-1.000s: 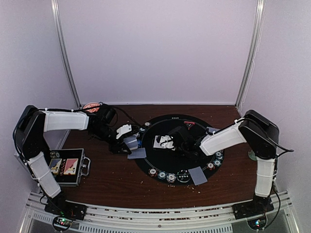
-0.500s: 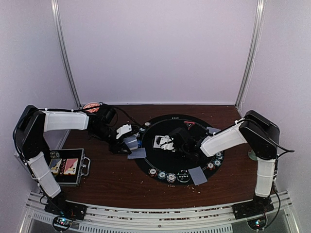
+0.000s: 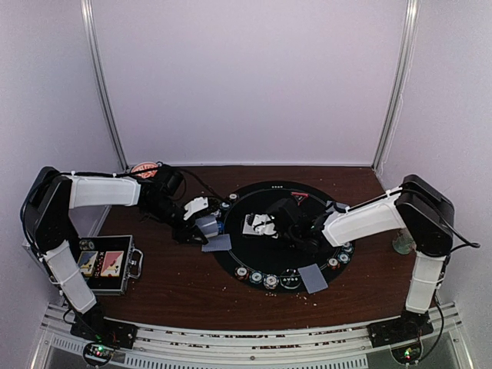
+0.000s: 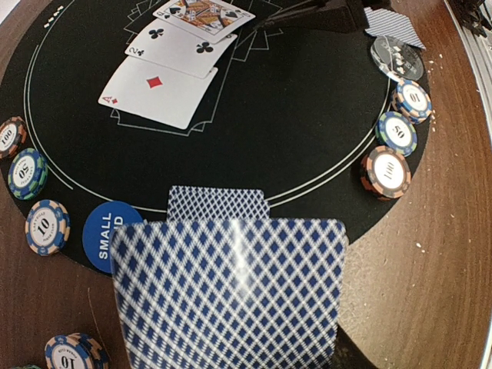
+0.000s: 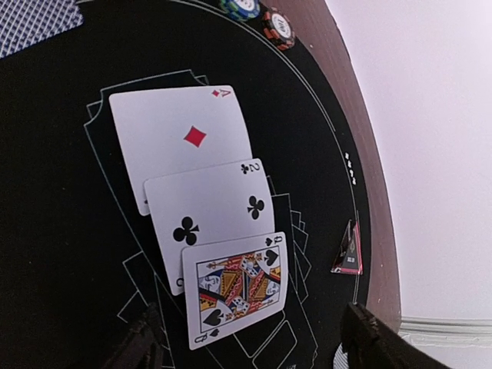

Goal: Distribute texas hold em gaming equipment
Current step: Flop the poker card in the community card area, then pick up the all-in button from the poker table mat.

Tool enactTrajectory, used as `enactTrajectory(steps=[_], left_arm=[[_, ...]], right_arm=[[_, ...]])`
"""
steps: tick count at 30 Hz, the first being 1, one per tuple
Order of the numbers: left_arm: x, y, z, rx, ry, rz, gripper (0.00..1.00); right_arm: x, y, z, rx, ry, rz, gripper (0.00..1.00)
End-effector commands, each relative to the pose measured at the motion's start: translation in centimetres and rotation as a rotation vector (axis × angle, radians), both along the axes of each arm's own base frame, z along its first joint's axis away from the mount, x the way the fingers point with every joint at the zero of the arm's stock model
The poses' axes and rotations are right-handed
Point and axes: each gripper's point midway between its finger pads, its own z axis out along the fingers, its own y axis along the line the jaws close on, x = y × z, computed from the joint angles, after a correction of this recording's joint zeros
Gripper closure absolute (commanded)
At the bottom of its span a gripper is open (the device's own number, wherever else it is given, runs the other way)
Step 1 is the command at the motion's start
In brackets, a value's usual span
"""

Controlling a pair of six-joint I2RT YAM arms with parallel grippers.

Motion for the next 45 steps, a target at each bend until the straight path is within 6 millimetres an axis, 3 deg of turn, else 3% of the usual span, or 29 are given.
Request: enactTrajectory(steps=[1, 6, 12, 18, 27, 39, 45], left_arm=[[0.3, -0.6, 1.7, -0.044, -0.042, -0.015, 0.52], [0.3, -0.6, 1.6, -0.042, -0.040, -0.014, 0.52], [0.3, -0.6, 1.5, -0.040, -0.038, -0.014, 0.52], [0.3, -0.6, 1.5, -0.039, -0.038, -0.014, 0.52], [0.3, -0.6, 1.5, -0.041, -0.038, -0.015, 0.52], [0.4, -0.6, 1.4, -0.038, -0.038, -0.016, 0.52], [0.4, -0.6, 1.3, -0.036, -0.037, -0.016, 0.52]], right_arm=[[0.9, 0.2, 5.1, 0.144, -0.065, -0.093, 0.14], [2.5, -0.4, 8.1, 0.306, -0.059, -0.226, 0.01], [5.7, -1.7, 9.5, 0.548, 0.049, -0.410, 0.00], [9.8, -4.6, 8.2, 0.744, 0.172, -0.594, 0.00], [14.3, -9.3, 4.2, 0.775, 0.189, -0.791, 0.00], [16.3, -11.4, -1.4, 0.724, 0.245, -0.869, 0.00], [17.5, -12.0, -2.5, 0.714, 0.260, -0.879, 0.00]])
